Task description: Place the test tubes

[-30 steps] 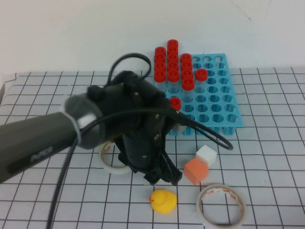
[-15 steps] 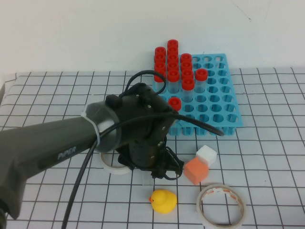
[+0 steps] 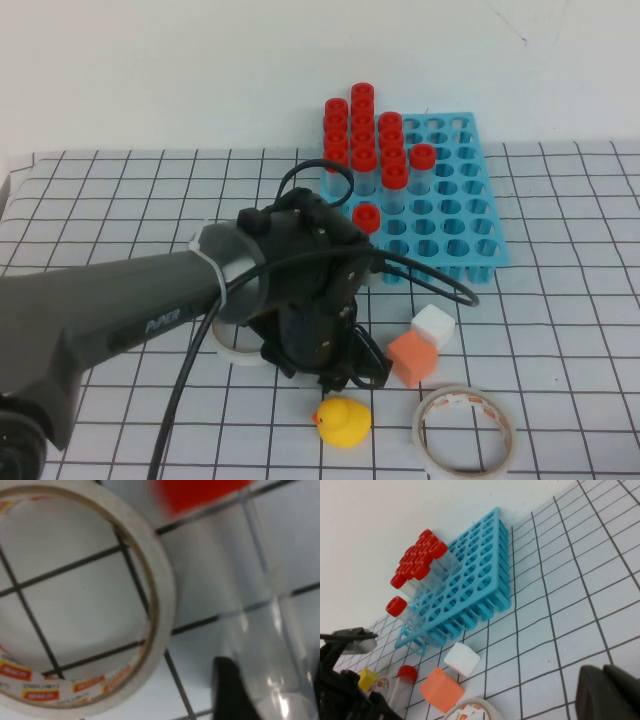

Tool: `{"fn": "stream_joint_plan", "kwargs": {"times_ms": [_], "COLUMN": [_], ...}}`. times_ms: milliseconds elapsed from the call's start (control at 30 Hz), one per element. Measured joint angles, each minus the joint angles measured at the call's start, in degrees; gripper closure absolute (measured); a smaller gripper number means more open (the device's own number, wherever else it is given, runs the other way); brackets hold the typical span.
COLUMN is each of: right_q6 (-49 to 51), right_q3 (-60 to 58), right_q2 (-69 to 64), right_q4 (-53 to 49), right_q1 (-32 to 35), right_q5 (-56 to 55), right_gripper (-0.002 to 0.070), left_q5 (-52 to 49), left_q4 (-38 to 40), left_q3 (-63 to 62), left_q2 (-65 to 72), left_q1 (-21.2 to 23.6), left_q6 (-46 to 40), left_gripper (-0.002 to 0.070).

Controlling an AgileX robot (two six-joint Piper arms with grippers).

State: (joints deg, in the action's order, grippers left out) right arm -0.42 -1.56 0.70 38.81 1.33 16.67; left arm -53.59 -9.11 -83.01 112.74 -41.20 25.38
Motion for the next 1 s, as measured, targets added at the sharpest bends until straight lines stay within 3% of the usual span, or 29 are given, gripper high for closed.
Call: {"fn": "stream_joint_plan", "kwargs": {"times_ms": [100,133,333,600,833,1000], "right_q6": [-0.08,-0.08,-0.5,-0.6,-0.6,-4.35], "right_q3": [0.0,0.0,0.0,0.0,0.0,0.12], "right_q2": [0.0,0.0,0.0,0.0,0.0,0.0], "right_q4": [0.0,0.0,0.0,0.59,1.7,10.47], "right_q1": [0.0,0.0,0.0,0.0,0.0,0.0], "right_q5": [0.0,0.0,0.0,0.0,-0.1,-1.64], "right_gripper": [0.0678,0.0678,0.0678,0.0678,0.0678,0.0678], "left_q5": [-0.99,-1.39,-4.2,-5.52,6.34,19.75], "left_q4": [0.53,0.66,3.2,3.7,3.62,3.61], "left_q3": [-0.12,-0.12,-0.01,6.49,24.66,35.04], "left_q2": [0.0,0.0,-5.17,-23.09,-42.05,-49.48], "left_q1": [0.0,0.0,0.0,0.0,0.0,0.0], "left_q6": [-1.86,-2.27,-10.39,-17.6,-15.63,-13.79], "left_gripper": [0.0455,0.0465,0.0464,0.0464,0.0464,0.0464]}}
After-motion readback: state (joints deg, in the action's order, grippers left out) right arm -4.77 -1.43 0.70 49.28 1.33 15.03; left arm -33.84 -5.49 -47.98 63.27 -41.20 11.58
